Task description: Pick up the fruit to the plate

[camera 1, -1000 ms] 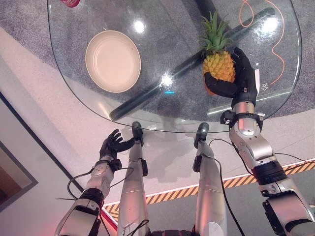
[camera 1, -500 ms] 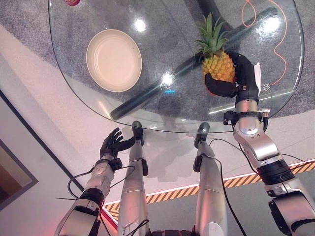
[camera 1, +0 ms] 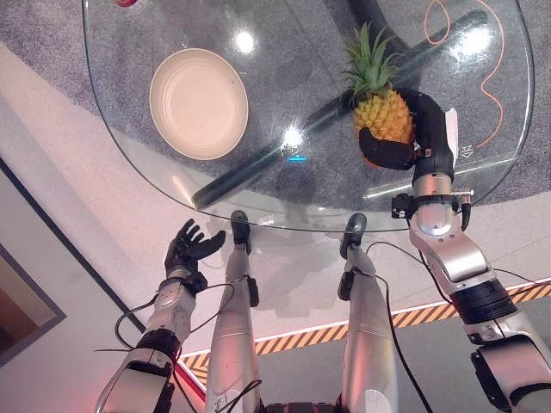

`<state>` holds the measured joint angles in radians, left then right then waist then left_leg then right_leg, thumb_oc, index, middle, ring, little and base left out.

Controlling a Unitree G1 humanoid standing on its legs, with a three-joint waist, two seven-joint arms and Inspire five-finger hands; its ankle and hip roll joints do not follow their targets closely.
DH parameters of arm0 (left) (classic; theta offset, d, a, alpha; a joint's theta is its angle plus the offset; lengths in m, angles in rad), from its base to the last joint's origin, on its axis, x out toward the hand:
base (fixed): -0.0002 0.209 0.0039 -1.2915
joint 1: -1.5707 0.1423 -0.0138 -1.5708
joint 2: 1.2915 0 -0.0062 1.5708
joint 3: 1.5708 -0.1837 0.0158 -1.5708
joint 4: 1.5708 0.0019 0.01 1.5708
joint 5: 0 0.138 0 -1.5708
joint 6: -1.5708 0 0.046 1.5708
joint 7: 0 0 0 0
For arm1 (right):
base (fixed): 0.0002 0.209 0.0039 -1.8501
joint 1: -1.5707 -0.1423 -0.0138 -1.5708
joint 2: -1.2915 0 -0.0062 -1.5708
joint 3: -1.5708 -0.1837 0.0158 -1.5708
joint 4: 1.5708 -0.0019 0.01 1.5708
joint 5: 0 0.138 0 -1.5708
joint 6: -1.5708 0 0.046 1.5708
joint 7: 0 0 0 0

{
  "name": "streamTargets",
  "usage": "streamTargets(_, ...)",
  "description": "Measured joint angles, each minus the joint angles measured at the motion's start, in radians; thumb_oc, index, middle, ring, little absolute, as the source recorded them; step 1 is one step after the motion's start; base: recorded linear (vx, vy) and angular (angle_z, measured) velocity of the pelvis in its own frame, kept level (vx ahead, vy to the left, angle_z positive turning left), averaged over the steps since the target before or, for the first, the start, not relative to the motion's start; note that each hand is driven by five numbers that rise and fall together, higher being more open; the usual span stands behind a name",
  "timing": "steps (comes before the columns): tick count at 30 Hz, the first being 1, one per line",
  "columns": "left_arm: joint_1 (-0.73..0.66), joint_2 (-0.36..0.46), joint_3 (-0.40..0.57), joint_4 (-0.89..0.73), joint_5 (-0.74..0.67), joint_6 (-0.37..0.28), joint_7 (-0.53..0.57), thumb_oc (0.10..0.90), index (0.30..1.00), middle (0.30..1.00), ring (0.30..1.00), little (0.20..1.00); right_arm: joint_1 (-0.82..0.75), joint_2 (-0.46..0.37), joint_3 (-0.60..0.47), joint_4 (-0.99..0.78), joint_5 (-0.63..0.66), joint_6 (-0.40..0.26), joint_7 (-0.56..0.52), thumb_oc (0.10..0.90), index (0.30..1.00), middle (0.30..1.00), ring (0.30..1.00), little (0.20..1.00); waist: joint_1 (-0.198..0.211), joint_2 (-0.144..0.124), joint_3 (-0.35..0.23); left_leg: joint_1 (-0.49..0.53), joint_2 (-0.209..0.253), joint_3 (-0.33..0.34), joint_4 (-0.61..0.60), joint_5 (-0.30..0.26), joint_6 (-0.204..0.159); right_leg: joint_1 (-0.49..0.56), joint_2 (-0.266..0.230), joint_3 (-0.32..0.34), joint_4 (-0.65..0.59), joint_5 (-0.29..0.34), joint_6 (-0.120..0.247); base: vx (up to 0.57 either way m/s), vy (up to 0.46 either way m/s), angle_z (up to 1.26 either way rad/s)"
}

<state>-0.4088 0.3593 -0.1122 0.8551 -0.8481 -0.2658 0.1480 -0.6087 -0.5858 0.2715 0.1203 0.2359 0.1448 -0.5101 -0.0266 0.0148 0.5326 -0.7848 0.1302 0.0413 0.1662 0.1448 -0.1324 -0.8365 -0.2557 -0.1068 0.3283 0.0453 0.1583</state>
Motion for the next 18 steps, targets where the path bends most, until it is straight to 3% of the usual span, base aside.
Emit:
streamTargets(8, -0.007, 0.018, 0.142, -0.129, -0.108, -0.142, 0.184, 0.8, 0.9, 0.9, 0.9, 0.9, 0.043, 0.001, 0.0, 0.014, -0.039, -0.009, -0.065, 0.1, 0.3, 0.3, 0.3, 0.2, 0.026, 0.0, 0.0, 0.013, -0.002, -0.003, 0.007, 0.0, 0.0, 0.015, -0.003, 0.0, 0.006, -0.001, -0.001, 0.0, -0.016, 0.0)
streamTargets(14, -0.034, 0.021, 0.181, -0.165, -0.096, -0.218, 0.377, 0.8, 0.9, 0.9, 0.9, 0.9, 0.072, 0.002, -0.003, 0.025, -0.039, -0.036, -0.15, 0.1, 0.3, 0.3, 0.3, 0.2, 0.023, 0.0, 0.0, 0.013, -0.002, -0.004, 0.007, 0.0, 0.0, 0.014, -0.003, 0.0, 0.008, -0.001, -0.001, 0.0, 0.0, 0.0)
streamTargets(18, -0.052, 0.013, 0.184, -0.234, -0.008, -0.271, 0.5, 0.8, 0.9, 0.9, 0.9, 0.9, 0.089, 0.007, -0.011, 0.025, -0.046, -0.044, -0.192, 0.1, 0.3, 0.3, 0.3, 0.2, 0.022, -0.002, 0.001, 0.012, -0.002, -0.003, 0.007, 0.0, 0.0, 0.012, -0.003, 0.001, 0.008, -0.001, -0.001, 0.0, 0.0, 0.0)
